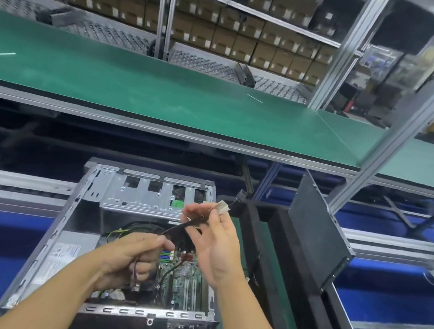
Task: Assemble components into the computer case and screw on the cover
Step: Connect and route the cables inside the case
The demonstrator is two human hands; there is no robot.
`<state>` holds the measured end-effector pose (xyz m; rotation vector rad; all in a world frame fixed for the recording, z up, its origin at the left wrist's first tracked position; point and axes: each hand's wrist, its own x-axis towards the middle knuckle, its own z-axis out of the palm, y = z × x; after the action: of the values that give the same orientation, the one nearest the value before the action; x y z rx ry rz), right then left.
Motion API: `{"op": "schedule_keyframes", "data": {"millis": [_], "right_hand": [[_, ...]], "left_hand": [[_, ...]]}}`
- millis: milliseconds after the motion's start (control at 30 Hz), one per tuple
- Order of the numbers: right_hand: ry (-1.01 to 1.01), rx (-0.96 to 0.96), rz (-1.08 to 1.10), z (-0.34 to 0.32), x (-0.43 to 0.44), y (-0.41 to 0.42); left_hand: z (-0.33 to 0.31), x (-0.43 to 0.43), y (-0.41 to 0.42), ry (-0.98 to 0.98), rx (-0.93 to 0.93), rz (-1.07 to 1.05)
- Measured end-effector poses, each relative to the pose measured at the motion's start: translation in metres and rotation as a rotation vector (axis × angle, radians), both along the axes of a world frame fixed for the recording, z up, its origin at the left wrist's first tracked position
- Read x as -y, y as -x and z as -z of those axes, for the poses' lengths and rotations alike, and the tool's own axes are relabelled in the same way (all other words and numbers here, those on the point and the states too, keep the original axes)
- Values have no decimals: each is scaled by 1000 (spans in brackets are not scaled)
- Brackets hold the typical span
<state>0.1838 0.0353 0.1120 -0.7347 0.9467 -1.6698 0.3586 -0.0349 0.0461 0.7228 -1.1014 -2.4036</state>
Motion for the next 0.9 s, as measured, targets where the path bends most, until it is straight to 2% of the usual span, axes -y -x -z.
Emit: {"op": "schedule_keyframes", "data": {"millis": [133, 233, 300, 500, 633, 767, 833, 900], "right_hand": [[-37, -491, 193, -2, 2, -7], [-16, -780, 253, -1, 2, -7], [-9, -890, 231, 1, 3, -9], [-149, -894, 224, 14, 4, -14], [-294, -725, 197, 19, 6, -17], [-350, -528, 189, 30, 9, -18], [-374, -530, 185, 37, 6, -20], [-412, -663, 201, 49, 2, -18]], "left_hand": [[1, 1, -7, 37, 73, 2], [-4, -1, -14, -44, -6, 29], [-6, -1, -16, -117, -77, 22], [-9, -5, -19, -292, -105, -87], [-4, -6, -28, -313, -193, -135], [0, -8, -33, -193, -146, -148], [3, -7, -35, -92, -114, -132], [7, -6, -38, -33, -96, -129]]}}
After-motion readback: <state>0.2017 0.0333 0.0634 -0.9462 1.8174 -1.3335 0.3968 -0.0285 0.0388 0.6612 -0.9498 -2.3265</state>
